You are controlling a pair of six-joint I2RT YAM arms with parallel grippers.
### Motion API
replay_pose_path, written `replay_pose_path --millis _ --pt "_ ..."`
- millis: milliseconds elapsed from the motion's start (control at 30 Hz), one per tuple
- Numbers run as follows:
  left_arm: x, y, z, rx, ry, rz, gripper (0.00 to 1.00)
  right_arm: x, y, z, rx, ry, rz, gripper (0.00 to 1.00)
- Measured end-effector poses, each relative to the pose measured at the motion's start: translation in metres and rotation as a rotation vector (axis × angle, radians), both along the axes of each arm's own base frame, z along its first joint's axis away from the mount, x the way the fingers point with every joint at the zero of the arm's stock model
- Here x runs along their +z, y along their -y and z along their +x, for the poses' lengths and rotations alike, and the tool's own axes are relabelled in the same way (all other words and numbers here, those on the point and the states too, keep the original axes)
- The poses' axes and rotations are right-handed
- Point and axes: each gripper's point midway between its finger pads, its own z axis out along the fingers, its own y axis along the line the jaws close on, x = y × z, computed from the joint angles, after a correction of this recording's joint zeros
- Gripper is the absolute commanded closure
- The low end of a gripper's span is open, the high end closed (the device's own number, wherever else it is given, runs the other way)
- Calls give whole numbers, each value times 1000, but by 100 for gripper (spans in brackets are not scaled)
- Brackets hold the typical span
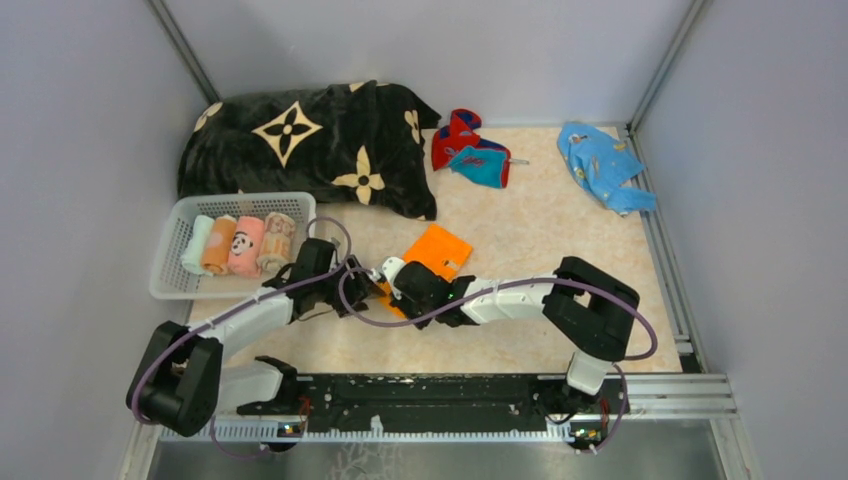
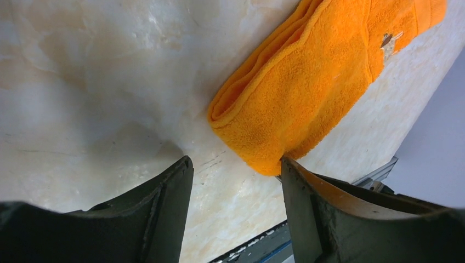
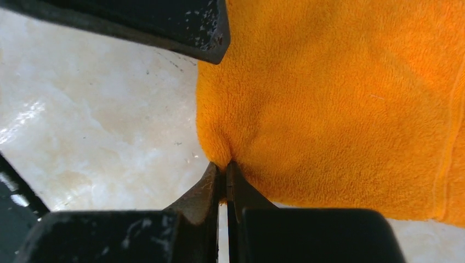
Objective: Roll the towels
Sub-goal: Roll the towel at the center of the board.
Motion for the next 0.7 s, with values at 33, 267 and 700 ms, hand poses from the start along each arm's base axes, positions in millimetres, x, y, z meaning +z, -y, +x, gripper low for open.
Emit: replay_pose_path --millis 33,267,700 --pt "-1 2 -1 2 -10 -2 34 0 0 -1 -5 -23 27 100" --pt "-6 17 -10 35 -80 -26 37 3 7 -4 -73 -136 140 100" --pt "-16 47 -11 130 -214 -13 57 6 2 -5 -92 -156 172 100"
